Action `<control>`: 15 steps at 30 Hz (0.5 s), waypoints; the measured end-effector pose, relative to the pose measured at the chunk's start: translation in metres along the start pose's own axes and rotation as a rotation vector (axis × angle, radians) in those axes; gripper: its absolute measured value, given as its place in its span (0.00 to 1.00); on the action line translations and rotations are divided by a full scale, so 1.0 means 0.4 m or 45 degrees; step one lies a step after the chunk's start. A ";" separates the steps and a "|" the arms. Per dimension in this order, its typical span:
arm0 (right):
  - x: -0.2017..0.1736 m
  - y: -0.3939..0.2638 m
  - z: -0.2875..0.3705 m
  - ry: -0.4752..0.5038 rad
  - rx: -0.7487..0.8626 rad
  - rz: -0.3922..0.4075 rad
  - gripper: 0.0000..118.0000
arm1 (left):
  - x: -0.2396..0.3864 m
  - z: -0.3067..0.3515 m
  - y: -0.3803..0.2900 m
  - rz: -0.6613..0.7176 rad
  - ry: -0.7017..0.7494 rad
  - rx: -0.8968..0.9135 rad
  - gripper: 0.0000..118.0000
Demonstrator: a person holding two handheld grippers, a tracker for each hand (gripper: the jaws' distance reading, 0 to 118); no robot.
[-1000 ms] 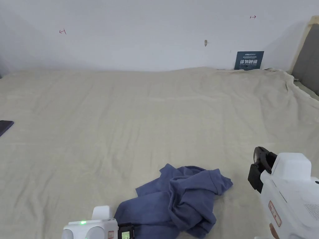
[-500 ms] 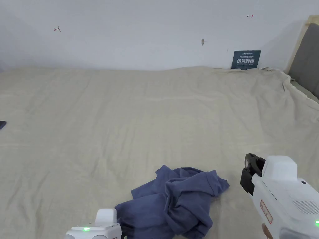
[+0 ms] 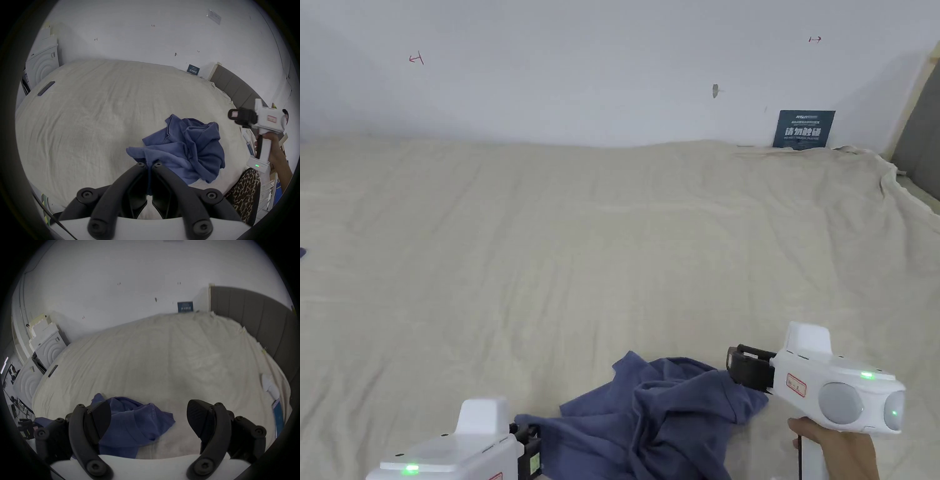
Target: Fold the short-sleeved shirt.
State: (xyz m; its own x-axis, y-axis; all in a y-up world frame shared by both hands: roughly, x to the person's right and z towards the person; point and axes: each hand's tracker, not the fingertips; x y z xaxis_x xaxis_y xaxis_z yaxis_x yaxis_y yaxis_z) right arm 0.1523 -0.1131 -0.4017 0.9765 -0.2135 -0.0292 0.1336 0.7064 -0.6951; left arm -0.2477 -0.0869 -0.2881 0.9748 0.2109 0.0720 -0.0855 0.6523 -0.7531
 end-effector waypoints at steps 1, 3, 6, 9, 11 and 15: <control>0.002 0.001 -0.024 -0.009 -0.032 0.014 0.83 | 0.000 -0.002 0.000 -0.001 0.000 0.007 0.01; 0.005 -0.008 -0.077 -0.023 -0.119 0.042 0.83 | 0.000 -0.012 0.003 -0.015 0.011 -0.006 0.01; -0.018 -0.026 -0.102 0.009 -0.215 0.096 0.80 | -0.010 -0.021 0.004 -0.002 0.004 -0.009 0.01; -0.030 -0.046 -0.118 0.025 -0.233 0.105 0.56 | -0.017 -0.027 0.008 0.016 0.005 -0.016 0.01; -0.033 -0.057 -0.122 0.060 -0.241 0.098 0.28 | -0.022 -0.030 0.009 0.031 0.002 -0.022 0.01; -0.060 -0.067 -0.097 0.102 -0.249 0.116 0.05 | -0.029 -0.030 0.010 0.055 -0.007 -0.017 0.01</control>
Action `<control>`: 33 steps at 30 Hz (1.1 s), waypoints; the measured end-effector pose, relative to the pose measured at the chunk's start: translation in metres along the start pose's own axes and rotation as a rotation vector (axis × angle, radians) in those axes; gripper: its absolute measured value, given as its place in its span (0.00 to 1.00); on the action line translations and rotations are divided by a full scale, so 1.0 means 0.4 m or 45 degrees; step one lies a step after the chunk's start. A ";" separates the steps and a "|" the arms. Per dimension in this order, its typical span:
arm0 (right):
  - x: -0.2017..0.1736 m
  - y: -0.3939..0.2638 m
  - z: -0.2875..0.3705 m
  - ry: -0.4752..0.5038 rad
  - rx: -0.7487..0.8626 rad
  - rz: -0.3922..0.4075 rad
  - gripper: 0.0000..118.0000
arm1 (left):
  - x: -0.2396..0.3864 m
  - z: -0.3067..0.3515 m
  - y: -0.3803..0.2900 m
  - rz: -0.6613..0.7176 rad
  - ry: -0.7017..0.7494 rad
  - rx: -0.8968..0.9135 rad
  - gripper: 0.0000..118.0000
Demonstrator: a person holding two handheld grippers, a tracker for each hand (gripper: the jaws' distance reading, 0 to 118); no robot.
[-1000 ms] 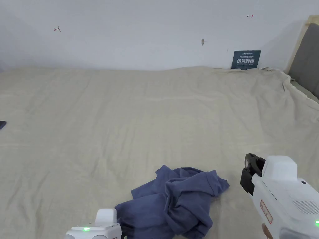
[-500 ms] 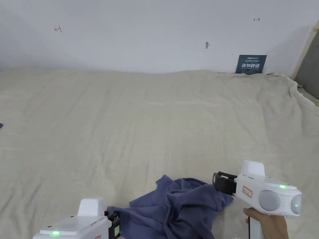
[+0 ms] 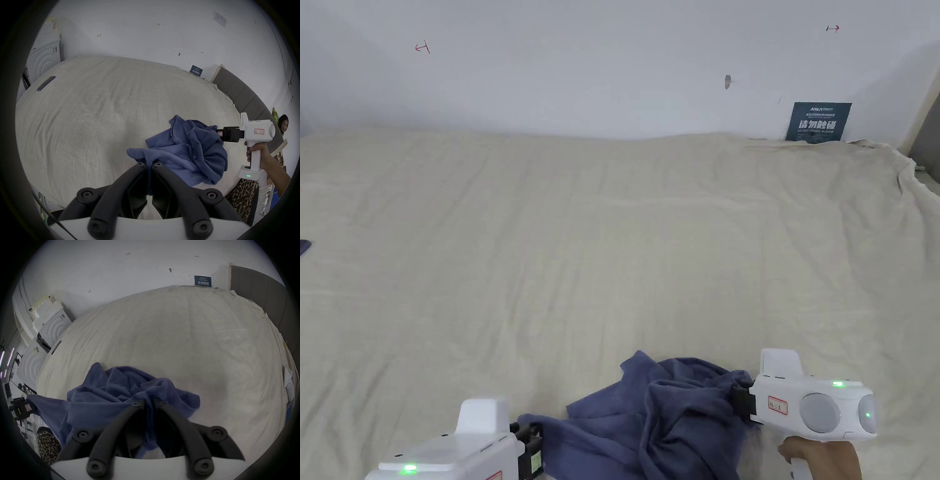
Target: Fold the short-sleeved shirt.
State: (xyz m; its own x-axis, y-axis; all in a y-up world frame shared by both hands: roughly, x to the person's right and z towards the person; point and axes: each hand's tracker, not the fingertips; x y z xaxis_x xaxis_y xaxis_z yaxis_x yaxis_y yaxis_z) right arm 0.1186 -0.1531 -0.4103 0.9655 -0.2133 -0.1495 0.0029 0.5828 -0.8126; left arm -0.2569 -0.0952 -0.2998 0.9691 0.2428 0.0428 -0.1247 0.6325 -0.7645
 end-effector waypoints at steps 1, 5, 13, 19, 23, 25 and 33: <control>-0.006 0.000 0.009 0.003 0.007 0.013 0.04 | -0.001 0.001 -0.001 0.005 -0.004 0.004 0.01; -0.002 0.003 0.071 0.020 0.113 0.011 0.04 | -0.002 0.013 -0.002 0.019 -0.027 0.023 0.01; 0.011 0.050 0.275 0.122 0.375 -0.061 0.03 | -0.022 0.072 0.060 0.054 -0.072 0.127 0.01; 0.027 0.152 0.418 0.080 0.538 -0.032 0.03 | -0.074 0.130 0.202 0.080 -0.036 0.274 0.01; 0.055 0.242 0.474 0.007 0.602 -0.024 0.03 | -0.117 0.160 0.328 0.105 0.020 0.365 0.01; 0.074 0.292 0.499 -0.014 0.636 -0.037 0.03 | -0.144 0.170 0.394 0.131 0.044 0.398 0.01; 0.086 0.522 0.550 -0.055 0.761 -0.005 0.03 | -0.143 0.199 0.683 0.138 0.058 0.503 0.01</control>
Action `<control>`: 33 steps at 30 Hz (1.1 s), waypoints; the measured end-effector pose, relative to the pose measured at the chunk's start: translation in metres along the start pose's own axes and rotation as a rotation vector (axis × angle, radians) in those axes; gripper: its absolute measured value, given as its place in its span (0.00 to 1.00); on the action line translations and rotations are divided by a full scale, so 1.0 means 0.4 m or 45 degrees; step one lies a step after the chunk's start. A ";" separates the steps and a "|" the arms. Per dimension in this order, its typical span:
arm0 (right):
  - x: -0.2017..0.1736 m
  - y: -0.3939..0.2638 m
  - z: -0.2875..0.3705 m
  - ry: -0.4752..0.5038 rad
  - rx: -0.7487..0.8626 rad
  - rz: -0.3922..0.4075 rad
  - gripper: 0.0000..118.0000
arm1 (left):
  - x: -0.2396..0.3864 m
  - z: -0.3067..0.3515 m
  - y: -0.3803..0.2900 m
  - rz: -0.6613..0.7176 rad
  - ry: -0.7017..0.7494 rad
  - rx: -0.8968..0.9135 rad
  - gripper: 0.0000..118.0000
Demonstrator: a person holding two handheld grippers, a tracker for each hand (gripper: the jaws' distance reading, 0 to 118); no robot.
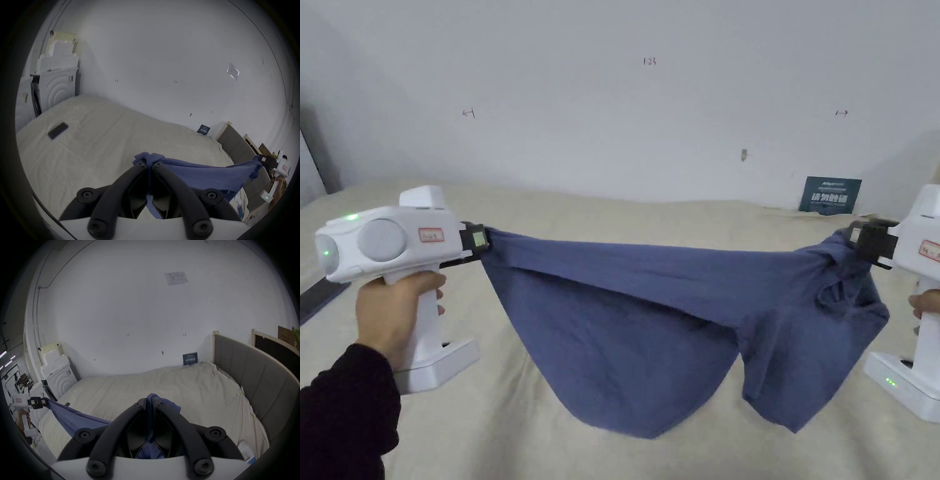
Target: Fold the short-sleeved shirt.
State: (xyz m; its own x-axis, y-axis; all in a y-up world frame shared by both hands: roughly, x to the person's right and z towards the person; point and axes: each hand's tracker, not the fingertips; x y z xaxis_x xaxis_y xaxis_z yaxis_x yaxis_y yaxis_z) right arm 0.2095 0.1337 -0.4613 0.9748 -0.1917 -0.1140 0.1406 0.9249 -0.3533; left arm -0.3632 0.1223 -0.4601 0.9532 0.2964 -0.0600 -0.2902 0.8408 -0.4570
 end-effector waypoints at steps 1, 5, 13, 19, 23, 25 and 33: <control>-0.004 0.022 -0.011 0.001 0.015 0.018 0.03 | 0.016 -0.010 0.029 -0.028 0.011 0.013 0.01; -0.026 0.119 -0.063 -0.023 0.053 0.050 0.03 | 0.080 -0.068 0.156 -0.161 0.053 0.076 0.01; -0.026 0.189 -0.163 -0.051 0.110 0.049 0.03 | 0.143 -0.146 0.275 -0.274 0.100 0.151 0.01; 0.001 0.072 -0.243 -0.078 0.050 0.037 0.03 | 0.116 -0.224 0.185 -0.265 0.095 0.137 0.01; 0.030 -0.081 -0.269 -0.098 -0.076 -0.001 0.03 | 0.065 -0.273 0.043 -0.276 0.104 0.039 0.01; 0.042 -0.164 -0.272 -0.102 -0.148 -0.028 0.03 | 0.036 -0.279 -0.045 -0.272 0.114 -0.035 0.01; 0.062 -0.464 -0.159 -0.112 -0.333 -0.102 0.03 | -0.088 -0.186 -0.378 -0.184 0.102 -0.257 0.01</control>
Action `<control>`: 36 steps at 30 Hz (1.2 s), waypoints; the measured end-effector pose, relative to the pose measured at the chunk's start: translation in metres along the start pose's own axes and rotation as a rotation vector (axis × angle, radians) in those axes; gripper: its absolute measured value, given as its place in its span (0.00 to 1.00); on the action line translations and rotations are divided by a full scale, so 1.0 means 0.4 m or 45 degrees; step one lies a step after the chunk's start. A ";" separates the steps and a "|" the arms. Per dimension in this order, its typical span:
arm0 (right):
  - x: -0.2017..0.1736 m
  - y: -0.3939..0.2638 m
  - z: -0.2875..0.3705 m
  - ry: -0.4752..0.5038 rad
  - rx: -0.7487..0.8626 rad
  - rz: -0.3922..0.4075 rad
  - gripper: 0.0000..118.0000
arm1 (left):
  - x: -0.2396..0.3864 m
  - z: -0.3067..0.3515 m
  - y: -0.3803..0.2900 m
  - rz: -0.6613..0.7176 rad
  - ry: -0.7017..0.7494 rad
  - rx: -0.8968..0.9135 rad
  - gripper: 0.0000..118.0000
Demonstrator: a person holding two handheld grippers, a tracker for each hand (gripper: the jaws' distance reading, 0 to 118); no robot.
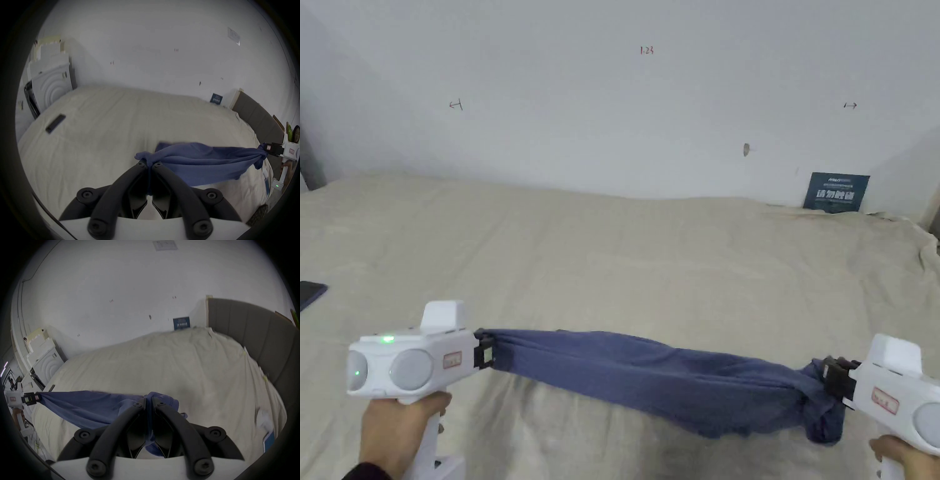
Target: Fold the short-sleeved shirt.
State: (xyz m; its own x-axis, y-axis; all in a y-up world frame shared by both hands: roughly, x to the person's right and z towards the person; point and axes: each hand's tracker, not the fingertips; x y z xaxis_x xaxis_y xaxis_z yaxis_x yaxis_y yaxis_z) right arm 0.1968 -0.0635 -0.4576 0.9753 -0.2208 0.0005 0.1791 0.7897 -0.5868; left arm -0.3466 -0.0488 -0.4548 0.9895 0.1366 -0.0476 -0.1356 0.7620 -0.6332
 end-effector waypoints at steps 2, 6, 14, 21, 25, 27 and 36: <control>0.010 -0.077 0.042 -0.008 -0.043 -0.025 0.03 | -0.019 0.037 -0.086 0.007 -0.009 -0.031 0.01; 0.011 -0.206 0.131 -0.011 -0.084 -0.078 0.03 | -0.055 0.105 -0.223 0.041 -0.013 -0.099 0.01; -0.004 -0.400 0.298 -0.018 -0.148 -0.118 0.03 | -0.119 0.228 -0.424 0.093 0.040 -0.220 0.01; 0.004 -0.476 0.360 -0.075 -0.193 -0.102 0.02 | -0.152 0.259 -0.528 0.149 0.052 -0.299 0.01; 0.012 -0.506 0.332 -0.103 -0.245 -0.118 0.02 | -0.139 0.225 -0.557 0.127 0.087 -0.370 0.01; 0.018 -0.515 0.320 -0.121 -0.287 -0.149 0.02 | -0.135 0.210 -0.565 0.135 0.107 -0.385 0.01; -0.010 -0.459 0.350 -0.145 -0.282 -0.104 0.55 | -0.093 0.239 -0.511 0.119 0.114 -0.363 0.88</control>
State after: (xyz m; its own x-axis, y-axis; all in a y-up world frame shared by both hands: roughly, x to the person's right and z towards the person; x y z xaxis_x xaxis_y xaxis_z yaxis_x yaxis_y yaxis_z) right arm 0.1782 -0.1274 -0.2366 0.9693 -0.2026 0.1389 0.2372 0.6245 -0.7441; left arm -0.3606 -0.1492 -0.2497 0.9755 0.1322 -0.1756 -0.2194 0.5384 -0.8136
